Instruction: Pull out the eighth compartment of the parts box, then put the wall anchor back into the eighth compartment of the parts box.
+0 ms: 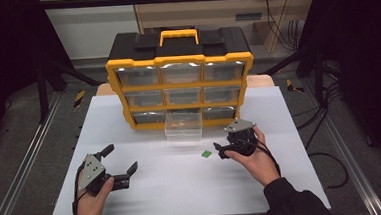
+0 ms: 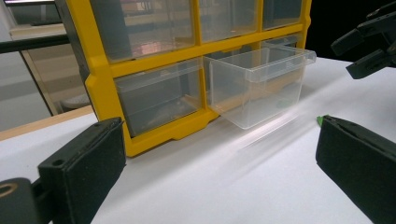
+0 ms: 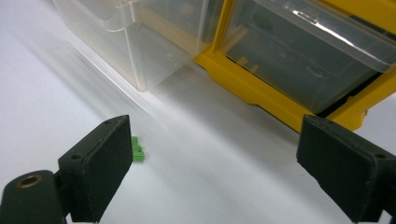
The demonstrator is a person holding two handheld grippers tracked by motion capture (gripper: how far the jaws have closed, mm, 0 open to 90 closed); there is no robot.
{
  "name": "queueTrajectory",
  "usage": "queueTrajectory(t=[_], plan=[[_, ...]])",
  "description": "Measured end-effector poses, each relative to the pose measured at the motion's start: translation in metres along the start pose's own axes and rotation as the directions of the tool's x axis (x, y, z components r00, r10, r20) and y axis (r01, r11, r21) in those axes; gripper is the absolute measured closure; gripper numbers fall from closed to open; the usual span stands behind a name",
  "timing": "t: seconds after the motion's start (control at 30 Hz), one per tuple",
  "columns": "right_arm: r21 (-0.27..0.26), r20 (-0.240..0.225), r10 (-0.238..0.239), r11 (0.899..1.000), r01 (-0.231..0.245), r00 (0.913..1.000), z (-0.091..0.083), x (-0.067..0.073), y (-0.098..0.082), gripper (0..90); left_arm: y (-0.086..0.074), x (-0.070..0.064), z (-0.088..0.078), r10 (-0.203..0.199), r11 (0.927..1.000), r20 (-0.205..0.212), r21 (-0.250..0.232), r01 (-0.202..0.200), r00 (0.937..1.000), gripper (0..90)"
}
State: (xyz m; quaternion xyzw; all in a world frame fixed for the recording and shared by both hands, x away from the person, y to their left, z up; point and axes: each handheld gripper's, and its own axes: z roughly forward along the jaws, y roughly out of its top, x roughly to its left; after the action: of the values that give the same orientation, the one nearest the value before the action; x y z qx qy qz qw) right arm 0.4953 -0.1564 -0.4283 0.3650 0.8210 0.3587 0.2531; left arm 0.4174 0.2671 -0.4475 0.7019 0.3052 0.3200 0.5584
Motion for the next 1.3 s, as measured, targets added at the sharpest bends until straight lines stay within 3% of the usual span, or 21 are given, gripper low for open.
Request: queueTrajectory(t=[0.17, 0.3, 1.03, 1.3], plan=[[0.034, -0.060, 0.047, 0.998, -0.045, 0.9971, 0.004, -0.004, 0.003, 11.5, 0.000, 0.000, 0.000, -0.001, 1.0000, 0.002, -0.001, 0.002, 1.0000, 1.0], [0.042, -0.081, 0.063, 0.997, -0.060, 0.9948, 0.007, -0.008, 0.006, 11.6, 0.000, 0.000, 0.000, -0.003, 1.0000, 0.001, -0.001, 0.003, 1.0000, 1.0], [0.056, -0.103, 0.098, 0.994, -0.093, 0.9899, 0.005, -0.009, 0.011, 11.7, 0.000, 0.001, -0.002, -0.006, 0.9999, -0.010, -0.011, 0.006, 0.9999, 1.0], [0.057, -0.109, 0.092, 0.995, -0.086, 0.9897, 0.008, -0.007, 0.010, 19.5, 0.001, 0.001, -0.002, -0.004, 0.9999, -0.012, -0.011, 0.004, 0.9999, 1.0]])
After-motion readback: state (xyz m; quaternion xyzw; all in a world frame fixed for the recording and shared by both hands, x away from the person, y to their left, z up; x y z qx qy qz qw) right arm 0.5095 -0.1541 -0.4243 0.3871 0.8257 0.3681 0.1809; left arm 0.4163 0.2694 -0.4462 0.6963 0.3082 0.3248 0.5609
